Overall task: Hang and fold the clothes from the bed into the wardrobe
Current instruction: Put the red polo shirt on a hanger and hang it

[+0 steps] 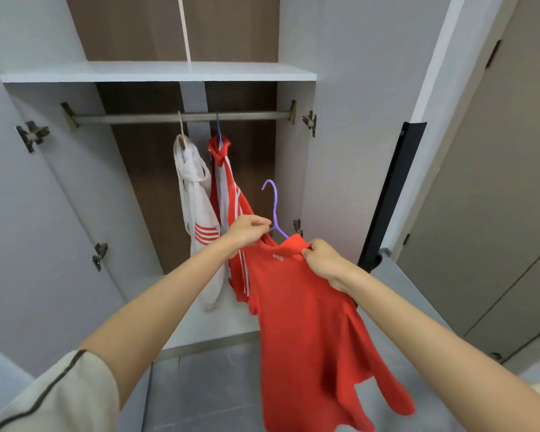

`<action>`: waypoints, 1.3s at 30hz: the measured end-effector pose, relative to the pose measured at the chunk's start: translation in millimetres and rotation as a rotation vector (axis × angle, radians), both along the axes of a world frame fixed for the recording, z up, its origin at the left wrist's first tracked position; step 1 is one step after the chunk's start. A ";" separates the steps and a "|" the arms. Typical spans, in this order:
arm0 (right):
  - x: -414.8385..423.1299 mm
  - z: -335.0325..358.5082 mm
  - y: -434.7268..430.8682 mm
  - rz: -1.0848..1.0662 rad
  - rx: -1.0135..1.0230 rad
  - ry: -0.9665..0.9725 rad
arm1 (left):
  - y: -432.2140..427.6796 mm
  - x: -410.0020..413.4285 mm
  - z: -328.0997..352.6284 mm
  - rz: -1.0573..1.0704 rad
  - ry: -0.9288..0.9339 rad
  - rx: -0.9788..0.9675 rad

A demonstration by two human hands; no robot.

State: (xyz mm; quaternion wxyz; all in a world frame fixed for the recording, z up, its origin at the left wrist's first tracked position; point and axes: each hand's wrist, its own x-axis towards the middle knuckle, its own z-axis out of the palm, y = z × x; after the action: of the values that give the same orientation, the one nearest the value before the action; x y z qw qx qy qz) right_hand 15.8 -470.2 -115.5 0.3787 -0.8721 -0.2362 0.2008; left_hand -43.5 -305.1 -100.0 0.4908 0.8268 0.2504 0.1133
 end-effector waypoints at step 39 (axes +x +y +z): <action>270.1 -7.7 388.7 -0.290 0.208 -0.173 | 358.0 253.1 -46.6 -0.065 0.008 0.514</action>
State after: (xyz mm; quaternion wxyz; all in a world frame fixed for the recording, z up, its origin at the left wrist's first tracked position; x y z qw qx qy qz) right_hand 285.9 -81.6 -123.2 0.4699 -0.8672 -0.1592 0.0433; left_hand 209.7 52.9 -146.6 0.2670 0.9325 0.1885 0.1540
